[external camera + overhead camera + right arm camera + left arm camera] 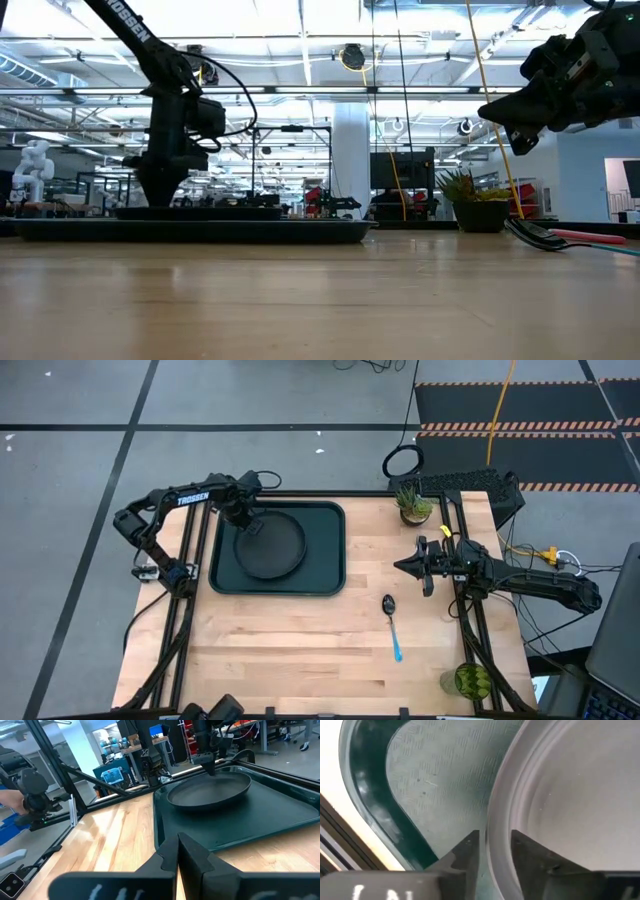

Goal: Pick and place plate/cup/fork/spoon on tray
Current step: Put the black plate on the black tray, then move the black tray to the center of the table

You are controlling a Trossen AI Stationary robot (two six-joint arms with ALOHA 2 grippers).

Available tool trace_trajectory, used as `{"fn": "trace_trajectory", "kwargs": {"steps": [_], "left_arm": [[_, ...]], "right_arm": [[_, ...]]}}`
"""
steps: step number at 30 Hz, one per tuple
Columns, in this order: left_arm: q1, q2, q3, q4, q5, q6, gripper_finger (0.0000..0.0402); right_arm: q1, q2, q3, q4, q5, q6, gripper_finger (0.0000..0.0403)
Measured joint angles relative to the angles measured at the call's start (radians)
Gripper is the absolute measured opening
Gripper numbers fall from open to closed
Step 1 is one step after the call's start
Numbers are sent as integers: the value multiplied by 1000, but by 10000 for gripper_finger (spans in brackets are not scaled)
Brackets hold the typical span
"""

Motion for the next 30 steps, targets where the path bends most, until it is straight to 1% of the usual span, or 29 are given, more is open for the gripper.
{"fn": "trace_trajectory", "kwargs": {"steps": [5,11,16,21,27,30], "left_arm": [[0,0,0,0,3,-3,171],[0,0,1,-5,11,38,204],[0,0,59,-79,10,92,209],[-6,0,154,-131,10,93,209],[-57,-13,239,-125,10,93,209],[-84,-17,301,-50,9,89,209]], "right_arm": [[0,0,0,0,0,0,0],[0,0,0,0,0,0,0],[0,0,0,32,0,0,0],[0,0,0,91,0,-1,0],[0,0,0,128,0,11,0],[0,0,0,137,0,-10,0]]}}
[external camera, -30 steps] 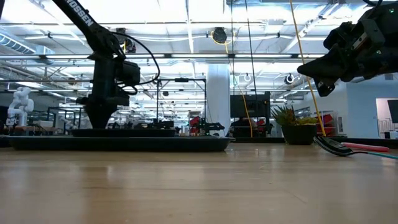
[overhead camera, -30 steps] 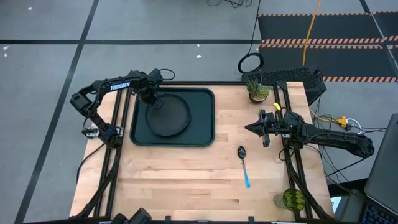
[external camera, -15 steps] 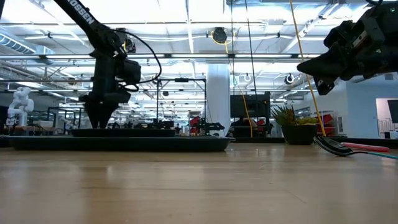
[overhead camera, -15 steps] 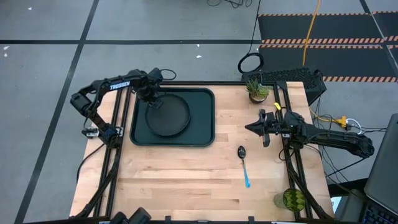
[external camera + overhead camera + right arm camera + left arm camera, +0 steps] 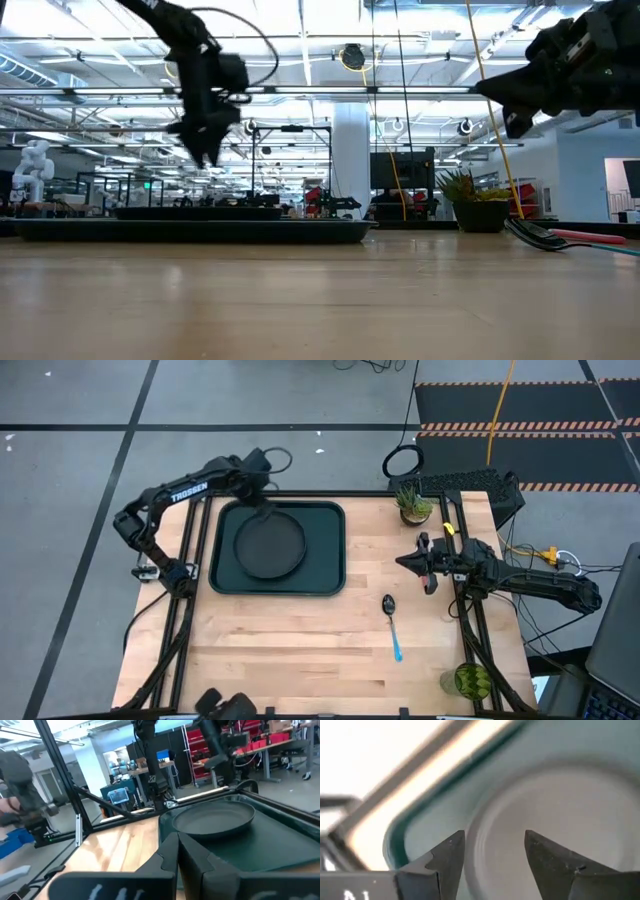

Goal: Pick and place plate/cup/fork/spoon on tray
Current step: Move the black tray to the center of the table

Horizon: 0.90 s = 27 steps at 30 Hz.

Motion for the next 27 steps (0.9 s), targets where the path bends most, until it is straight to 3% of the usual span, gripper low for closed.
{"fn": "trace_trajectory", "kwargs": {"steps": [3,7,14,20,27], "left_arm": [[-40,-26,50,121,20,18,209],[-111,-86,52,364,138,73,209],[-239,-196,-60,669,379,183,209],[-302,-291,-224,776,379,176,209],[-367,-503,-522,1090,376,92,209]], "right_arm": [[0,0,0,20,0,-3,0],[0,0,0,100,0,60,0],[0,6,0,202,30,104,0],[0,60,0,219,98,92,1],[16,185,2,319,106,131,45]]}}
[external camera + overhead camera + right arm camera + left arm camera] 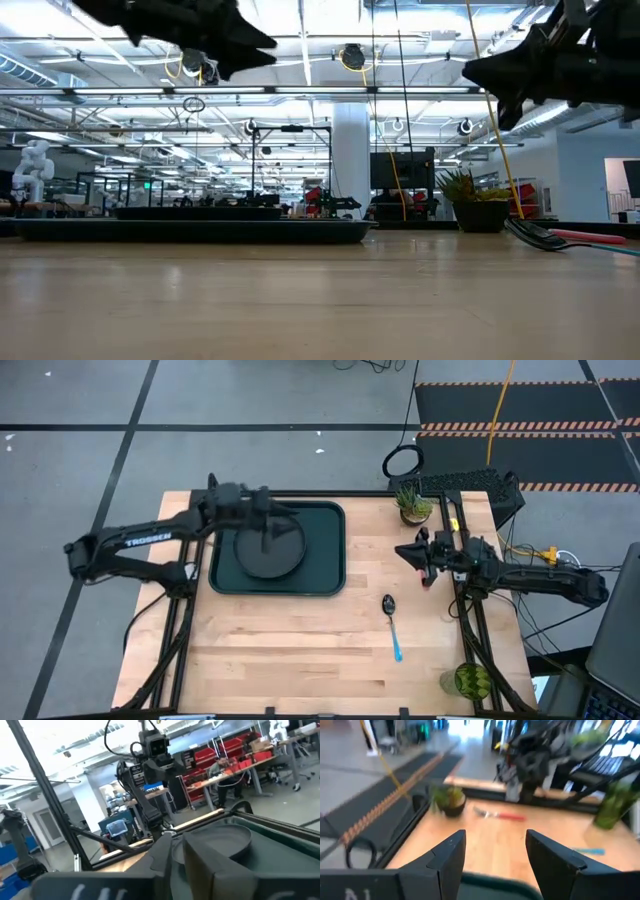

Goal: Pick and place plate/cup/fork/spoon on tray
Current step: Move the black tray to the center of the table

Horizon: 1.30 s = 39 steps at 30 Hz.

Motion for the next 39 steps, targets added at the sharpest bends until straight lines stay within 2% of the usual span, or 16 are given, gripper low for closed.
{"fn": "trace_trajectory", "kwargs": {"steps": [4,9,15,17,20,25,28,34,39], "left_arm": [[-36,-114,-122,146,4,-27,209],[-55,-184,-176,165,-8,-44,209],[-75,-186,-211,142,-8,-34,209],[-87,-186,-228,139,-29,-16,209],[-113,-186,-247,142,-105,14,209],[-154,-186,-261,172,-159,141,209],[-185,-190,-261,233,-158,199,209],[-225,-245,-260,334,-171,338,209],[-245,-297,-260,353,-243,399,209]], "right_arm": [[32,89,42,47,4,-40,81],[77,255,213,39,55,-102,114],[137,514,486,-273,213,-132,123],[154,593,572,-382,259,-89,121],[162,705,664,-479,316,57,117],[131,826,708,-476,309,366,124],[102,881,708,-515,272,475,138],[62,971,708,-527,208,537,166],[27,1042,776,-591,109,548,171]]}}
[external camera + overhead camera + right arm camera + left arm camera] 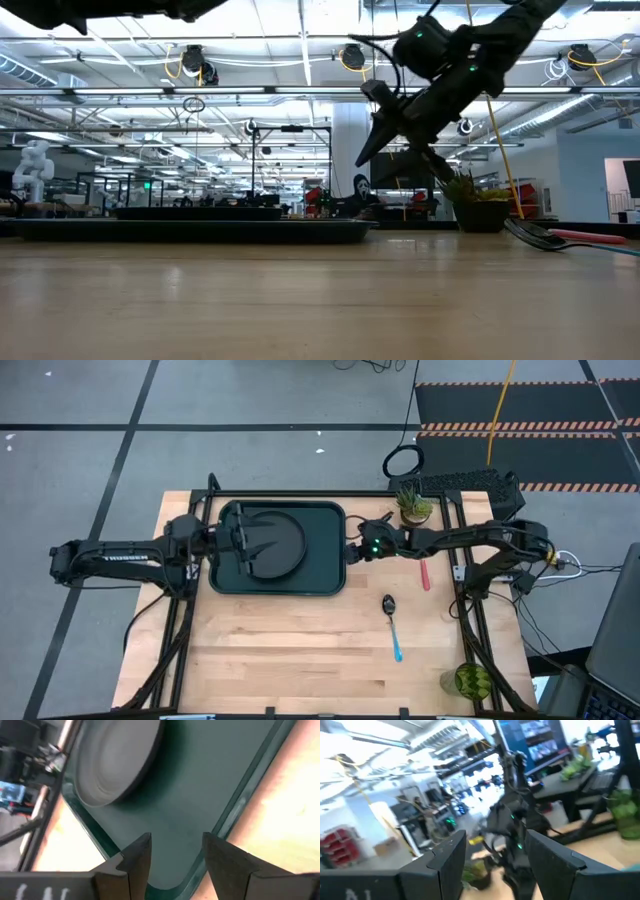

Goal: Pick and place plate/cup/fork/spoon on tray
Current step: Move the black tray to the center of the table

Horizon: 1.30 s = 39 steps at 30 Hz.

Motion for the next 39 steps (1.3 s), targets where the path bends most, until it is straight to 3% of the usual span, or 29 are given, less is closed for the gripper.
{"fn": "trace_trajectory", "kwargs": {"steps": [8,19,31,39], "left_arm": [[-54,-16,0,-30,-16,-129,209],[-163,-31,0,-193,-77,-34,209],[-134,-131,0,-342,-291,82,209],[-95,-219,0,-427,-297,109,209]], "right_arm": [[-12,66,59,-103,-58,-1,171],[-11,116,60,-124,-31,28,171],[-18,240,63,54,-59,54,171],[-17,163,57,33,-104,54,171]]}}
